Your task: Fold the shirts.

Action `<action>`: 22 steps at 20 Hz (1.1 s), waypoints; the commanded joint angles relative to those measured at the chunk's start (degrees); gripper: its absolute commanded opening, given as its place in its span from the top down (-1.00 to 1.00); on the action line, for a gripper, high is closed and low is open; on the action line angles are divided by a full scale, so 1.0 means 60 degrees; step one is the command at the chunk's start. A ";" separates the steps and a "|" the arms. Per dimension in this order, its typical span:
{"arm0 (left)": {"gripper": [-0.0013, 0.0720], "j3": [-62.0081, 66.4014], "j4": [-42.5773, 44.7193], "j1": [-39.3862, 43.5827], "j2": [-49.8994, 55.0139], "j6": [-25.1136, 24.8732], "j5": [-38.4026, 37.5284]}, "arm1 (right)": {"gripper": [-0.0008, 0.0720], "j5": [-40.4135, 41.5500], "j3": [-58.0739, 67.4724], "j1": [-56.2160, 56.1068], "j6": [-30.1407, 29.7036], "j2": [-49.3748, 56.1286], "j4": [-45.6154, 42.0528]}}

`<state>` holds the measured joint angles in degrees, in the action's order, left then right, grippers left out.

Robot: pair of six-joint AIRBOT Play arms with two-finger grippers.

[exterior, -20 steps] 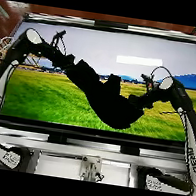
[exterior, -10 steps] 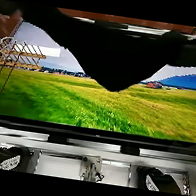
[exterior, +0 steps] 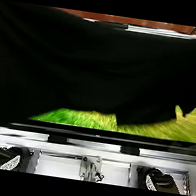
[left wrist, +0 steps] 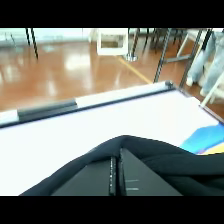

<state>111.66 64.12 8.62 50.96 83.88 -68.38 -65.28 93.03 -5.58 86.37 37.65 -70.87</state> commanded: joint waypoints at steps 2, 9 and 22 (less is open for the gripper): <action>0.87 -0.1501 0.0007 -0.0004 0.0455 0.0026 -0.0127 | 0.79 -0.0882 0.0025 0.0007 0.0095 0.1158 -0.0259; 0.87 -0.4328 0.0481 -0.0007 0.2382 -0.0335 0.0375 | 0.79 -0.0685 0.0007 0.0007 -0.0459 0.5457 -0.0266; -1.00 -0.4087 0.0331 -0.0321 0.6583 0.0729 0.1446 | -0.71 0.1348 0.0171 -0.0022 0.0637 0.9737 0.1938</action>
<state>86.19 66.52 7.94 87.85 87.42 -59.11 -54.70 93.32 -6.20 90.39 94.02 -61.14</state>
